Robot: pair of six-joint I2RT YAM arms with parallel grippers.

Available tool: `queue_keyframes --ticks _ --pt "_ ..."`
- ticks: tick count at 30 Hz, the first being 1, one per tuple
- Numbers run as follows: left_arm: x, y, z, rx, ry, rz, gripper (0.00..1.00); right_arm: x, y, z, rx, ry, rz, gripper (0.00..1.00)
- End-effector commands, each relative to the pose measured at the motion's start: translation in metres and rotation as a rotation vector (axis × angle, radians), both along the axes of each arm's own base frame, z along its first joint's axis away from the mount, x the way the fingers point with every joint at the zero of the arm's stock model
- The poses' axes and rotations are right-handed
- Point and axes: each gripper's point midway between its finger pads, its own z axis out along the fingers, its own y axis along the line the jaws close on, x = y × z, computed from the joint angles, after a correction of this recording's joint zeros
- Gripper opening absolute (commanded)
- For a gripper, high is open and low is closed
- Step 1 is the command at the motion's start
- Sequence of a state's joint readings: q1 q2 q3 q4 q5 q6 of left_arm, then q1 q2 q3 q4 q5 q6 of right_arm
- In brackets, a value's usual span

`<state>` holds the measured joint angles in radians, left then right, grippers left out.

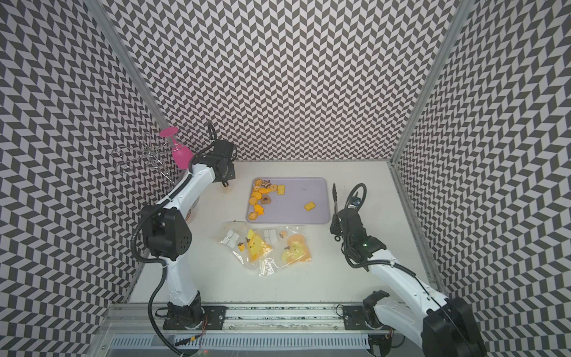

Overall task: Put the cookies into a resealable bag to prevent moisture
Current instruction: Pick up the clamp from the center of the board.

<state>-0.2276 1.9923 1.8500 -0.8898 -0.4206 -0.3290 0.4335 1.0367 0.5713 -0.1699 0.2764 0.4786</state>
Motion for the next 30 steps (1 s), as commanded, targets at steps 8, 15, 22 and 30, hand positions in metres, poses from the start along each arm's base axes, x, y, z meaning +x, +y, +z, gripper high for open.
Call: queue_keyframes --ticks 8,15,22,30 --pt "-0.018 -0.056 -0.011 -0.191 0.022 -0.181 0.0 0.003 0.05 0.027 0.038 0.051 0.273 0.54" --pt "-0.026 -0.069 -0.021 -0.258 0.03 -0.238 0.0 -0.001 0.057 0.0 -0.026 0.262 0.319 0.54" --pt "-0.027 -0.067 -0.015 -0.319 0.013 -0.255 0.0 0.014 0.062 -0.013 -0.134 0.331 0.334 0.56" --pt "-0.028 -0.064 -0.011 -0.349 0.002 -0.258 0.0 0.027 0.07 -0.026 -0.199 0.365 0.396 0.58"
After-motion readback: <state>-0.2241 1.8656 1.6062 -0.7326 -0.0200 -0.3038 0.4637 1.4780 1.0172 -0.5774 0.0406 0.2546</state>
